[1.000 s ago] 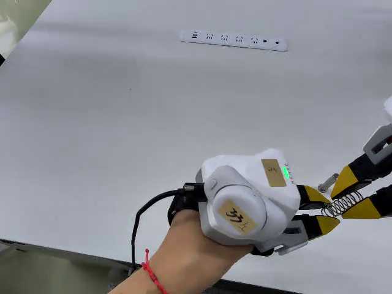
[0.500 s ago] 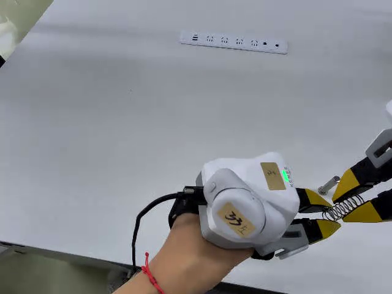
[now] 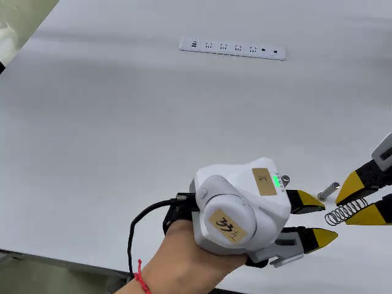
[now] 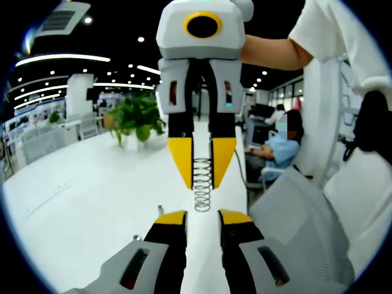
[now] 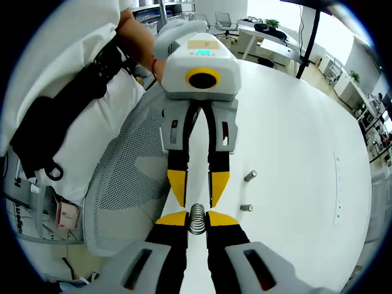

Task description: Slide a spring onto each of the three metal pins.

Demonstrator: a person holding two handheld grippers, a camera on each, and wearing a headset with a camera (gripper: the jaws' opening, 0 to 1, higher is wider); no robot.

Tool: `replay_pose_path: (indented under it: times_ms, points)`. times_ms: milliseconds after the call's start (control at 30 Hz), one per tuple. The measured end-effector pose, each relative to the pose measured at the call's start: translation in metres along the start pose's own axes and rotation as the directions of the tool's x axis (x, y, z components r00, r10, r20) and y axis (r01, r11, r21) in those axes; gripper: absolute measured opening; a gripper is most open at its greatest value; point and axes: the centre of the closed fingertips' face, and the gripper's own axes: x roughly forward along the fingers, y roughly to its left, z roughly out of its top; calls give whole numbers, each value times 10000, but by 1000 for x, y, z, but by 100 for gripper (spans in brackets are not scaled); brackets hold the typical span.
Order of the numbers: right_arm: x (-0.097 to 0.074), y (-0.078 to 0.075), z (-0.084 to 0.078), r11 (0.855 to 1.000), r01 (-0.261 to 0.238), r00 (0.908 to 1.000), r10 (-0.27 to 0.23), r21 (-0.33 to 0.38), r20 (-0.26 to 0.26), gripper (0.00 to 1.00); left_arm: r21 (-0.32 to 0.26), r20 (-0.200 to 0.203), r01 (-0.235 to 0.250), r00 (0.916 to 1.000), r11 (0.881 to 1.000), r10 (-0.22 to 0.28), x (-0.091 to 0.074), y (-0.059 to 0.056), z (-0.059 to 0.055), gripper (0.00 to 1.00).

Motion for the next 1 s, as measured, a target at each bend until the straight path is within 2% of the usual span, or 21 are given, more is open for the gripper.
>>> replay_pose_path:
  times_ms: [167,367,700,1000]
  points:
    - [-7,-6,-5,9990,263,9996,-266,371,93,12,2,-193,-138,9997,9999,138,-8,5,-7,25]
    - [-17,-23,-19,9923,779,9969,-788,961,52,12,-53,-402,-425,9983,9991,422,-23,15,-19,32]
    - [-20,-49,-57,9670,1687,9851,-1589,1907,-657,12,-189,-819,-706,9943,9973,689,-47,26,-44,43]
    - [-12,-63,-81,9450,2096,9758,-1859,2510,-1149,12,-295,-898,-1043,9908,9941,1013,-71,44,-59,53]
